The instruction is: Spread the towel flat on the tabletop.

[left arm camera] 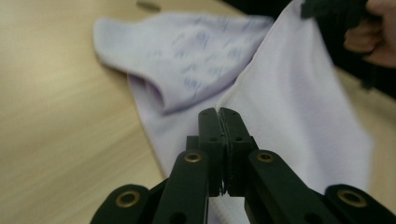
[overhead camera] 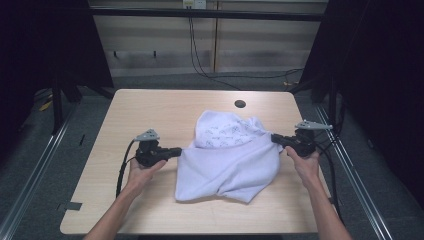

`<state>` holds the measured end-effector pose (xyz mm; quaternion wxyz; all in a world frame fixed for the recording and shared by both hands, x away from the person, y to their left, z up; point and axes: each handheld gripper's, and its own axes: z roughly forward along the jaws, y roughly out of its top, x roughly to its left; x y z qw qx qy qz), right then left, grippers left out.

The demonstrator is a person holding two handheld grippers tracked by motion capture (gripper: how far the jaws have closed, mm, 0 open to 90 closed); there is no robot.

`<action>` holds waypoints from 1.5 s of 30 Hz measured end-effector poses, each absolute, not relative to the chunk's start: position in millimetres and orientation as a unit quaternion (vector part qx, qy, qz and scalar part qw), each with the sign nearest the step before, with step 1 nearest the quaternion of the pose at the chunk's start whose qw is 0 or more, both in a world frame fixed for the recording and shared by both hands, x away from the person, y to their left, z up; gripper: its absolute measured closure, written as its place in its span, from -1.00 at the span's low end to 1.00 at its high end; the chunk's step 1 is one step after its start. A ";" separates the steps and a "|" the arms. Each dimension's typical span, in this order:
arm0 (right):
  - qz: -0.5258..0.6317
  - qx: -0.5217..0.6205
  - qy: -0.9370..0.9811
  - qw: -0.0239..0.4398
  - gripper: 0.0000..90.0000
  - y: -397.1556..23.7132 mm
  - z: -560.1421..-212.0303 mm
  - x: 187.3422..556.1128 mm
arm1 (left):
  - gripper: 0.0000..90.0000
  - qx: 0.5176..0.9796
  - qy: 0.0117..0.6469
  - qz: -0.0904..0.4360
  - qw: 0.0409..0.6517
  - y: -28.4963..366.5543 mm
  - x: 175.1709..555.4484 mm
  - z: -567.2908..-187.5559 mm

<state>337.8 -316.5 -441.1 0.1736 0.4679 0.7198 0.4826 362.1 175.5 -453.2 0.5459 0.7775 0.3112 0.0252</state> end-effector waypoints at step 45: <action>0.513 0.394 0.750 0.138 0.39 -303.4 -426.3 146.9 | 0.58 0.821 0.206 -0.052 0.530 205.9 241.9 -448.9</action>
